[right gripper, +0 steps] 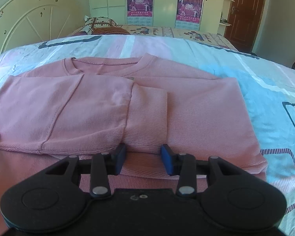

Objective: Fold small clothes
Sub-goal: 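Grasp the sweatshirt hem with both tools and lift it toward the collar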

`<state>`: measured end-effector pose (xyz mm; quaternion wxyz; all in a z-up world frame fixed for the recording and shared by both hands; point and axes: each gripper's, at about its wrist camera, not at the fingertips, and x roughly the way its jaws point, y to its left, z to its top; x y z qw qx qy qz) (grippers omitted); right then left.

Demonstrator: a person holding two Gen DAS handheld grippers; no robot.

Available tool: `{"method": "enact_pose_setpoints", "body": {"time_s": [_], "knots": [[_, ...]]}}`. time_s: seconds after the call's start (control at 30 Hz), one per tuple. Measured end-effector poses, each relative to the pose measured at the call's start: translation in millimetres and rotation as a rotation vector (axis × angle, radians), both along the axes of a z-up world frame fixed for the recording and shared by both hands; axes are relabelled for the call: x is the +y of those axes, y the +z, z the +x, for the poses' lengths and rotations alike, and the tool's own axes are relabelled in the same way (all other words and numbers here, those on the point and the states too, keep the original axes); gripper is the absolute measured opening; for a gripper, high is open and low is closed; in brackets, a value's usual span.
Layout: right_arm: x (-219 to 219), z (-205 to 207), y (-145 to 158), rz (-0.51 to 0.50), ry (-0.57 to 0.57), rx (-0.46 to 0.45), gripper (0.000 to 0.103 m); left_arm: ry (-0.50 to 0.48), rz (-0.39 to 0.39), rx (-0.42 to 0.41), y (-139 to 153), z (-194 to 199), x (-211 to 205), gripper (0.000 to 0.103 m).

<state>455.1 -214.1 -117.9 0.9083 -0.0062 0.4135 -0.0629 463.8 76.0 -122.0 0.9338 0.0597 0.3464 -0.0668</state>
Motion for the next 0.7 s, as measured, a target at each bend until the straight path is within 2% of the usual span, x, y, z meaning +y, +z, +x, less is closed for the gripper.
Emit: {"method": "enact_pose_setpoints", "body": {"time_s": [0.1, 0.17, 0.2, 0.23, 0.37, 0.53, 0.7], "knots": [[-0.7, 0.6, 1.2, -0.006, 0.012, 0.008, 0.042, 0.004, 0.011, 0.015, 2.3, 1.2, -1.0, 0.071], [-2.7, -2.5, 6.6, 0.008, 0.021, 0.012, 0.046, 0.007, 0.031, 0.024, 6.5, -0.8, -2.2, 0.084], [-4.2, -6.8, 9.7, 0.014, 0.027, 0.004, 0.053, 0.007, 0.042, 0.017, 8.7, -4.5, -2.6, 0.085], [-5.8, -14.2, 13.4, 0.016, 0.033, -0.012, 0.055, 0.014, 0.051, 0.011, 11.2, -9.4, -2.4, 0.085], [-21.3, -51.8, 28.3, 0.042, 0.029, -0.059, 0.053, 0.030, 0.047, 0.004, 17.2, -38.5, 5.8, 0.085], [-46.2, -106.0, 42.5, 0.055, 0.012, -0.083, 0.053, 0.061, 0.035, -0.004, 24.4, -92.6, 20.8, 0.085], [-78.0, -176.2, 50.8, 0.114, -0.031, -0.085, 0.052, 0.081, 0.019, 0.018, 27.3, -158.5, 47.8, 0.085]]}}
